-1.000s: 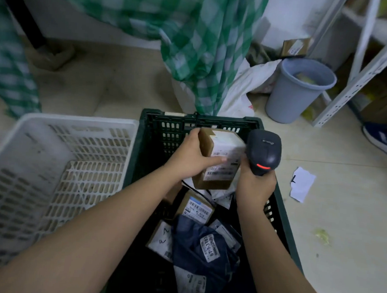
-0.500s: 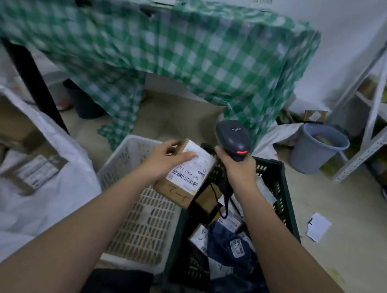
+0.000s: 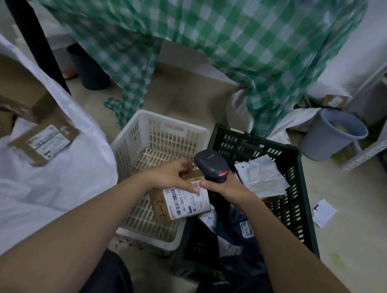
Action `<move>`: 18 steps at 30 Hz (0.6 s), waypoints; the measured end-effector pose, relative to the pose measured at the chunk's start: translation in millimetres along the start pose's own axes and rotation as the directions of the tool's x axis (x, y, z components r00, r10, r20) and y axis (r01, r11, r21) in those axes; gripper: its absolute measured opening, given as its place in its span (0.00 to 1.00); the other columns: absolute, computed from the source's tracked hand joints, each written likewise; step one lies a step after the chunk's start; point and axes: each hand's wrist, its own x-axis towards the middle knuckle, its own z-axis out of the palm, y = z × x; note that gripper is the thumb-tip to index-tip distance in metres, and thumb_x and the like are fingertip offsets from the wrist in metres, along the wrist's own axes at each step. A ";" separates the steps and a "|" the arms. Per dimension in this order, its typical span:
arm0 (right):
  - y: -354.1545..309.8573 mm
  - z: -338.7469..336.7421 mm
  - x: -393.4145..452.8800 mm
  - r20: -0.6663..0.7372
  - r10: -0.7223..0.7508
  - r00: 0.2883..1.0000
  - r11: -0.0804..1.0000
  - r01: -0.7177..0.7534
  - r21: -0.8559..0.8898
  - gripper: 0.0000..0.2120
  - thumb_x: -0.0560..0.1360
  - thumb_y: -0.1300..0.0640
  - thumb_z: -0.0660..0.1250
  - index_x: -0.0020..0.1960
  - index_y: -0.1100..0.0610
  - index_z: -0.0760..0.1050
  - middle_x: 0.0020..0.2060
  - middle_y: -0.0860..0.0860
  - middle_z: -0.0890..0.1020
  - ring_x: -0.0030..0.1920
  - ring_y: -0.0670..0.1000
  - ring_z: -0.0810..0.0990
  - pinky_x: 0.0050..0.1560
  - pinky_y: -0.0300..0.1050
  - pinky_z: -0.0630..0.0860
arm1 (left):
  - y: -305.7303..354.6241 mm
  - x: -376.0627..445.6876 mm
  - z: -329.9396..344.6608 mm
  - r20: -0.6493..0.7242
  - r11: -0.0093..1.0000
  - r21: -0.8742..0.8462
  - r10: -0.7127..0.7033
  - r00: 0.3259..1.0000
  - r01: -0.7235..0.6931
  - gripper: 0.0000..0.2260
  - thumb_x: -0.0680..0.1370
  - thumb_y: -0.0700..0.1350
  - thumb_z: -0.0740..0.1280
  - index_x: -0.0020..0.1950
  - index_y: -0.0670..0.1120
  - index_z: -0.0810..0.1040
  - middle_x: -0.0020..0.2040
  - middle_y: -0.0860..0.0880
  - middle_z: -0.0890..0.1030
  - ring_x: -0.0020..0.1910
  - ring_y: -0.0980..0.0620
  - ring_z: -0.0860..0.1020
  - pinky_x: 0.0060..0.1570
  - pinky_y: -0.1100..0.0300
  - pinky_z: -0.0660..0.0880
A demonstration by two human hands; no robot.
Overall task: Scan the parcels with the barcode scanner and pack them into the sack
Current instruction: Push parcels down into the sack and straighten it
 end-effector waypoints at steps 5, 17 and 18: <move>13.1 -7.4 6.3 -0.090 0.046 0.995 0.994 -0.036 0.107 0.15 0.70 0.59 0.75 0.57 0.54 0.79 0.52 0.49 0.84 0.53 0.46 0.83 0.50 0.39 0.79 | -3.8 15.0 6.2 -0.113 0.994 0.102 0.039 0.993 -0.027 0.44 0.67 0.60 0.75 0.77 0.50 0.58 0.75 0.48 0.65 0.72 0.48 0.66 0.70 0.54 0.64; 1.5 -19.8 6.9 -0.360 0.109 0.927 0.874 0.083 0.479 0.28 0.62 0.44 0.77 0.56 0.57 0.79 0.48 0.54 0.86 0.50 0.54 0.85 0.60 0.56 0.77 | -6.0 -7.2 -1.7 -0.153 0.730 -0.682 -0.092 0.984 -0.037 0.36 0.65 0.50 0.73 0.70 0.54 0.63 0.65 0.46 0.75 0.65 0.43 0.73 0.67 0.42 0.67; -0.2 -19.6 5.8 -0.368 0.096 0.925 0.875 0.098 0.473 0.32 0.58 0.41 0.78 0.57 0.57 0.79 0.48 0.54 0.86 0.51 0.55 0.84 0.61 0.57 0.76 | -2.9 -8.9 -2.8 -0.173 0.696 -0.714 -0.077 0.982 -0.071 0.33 0.65 0.48 0.72 0.68 0.53 0.66 0.61 0.47 0.78 0.61 0.44 0.76 0.67 0.43 0.68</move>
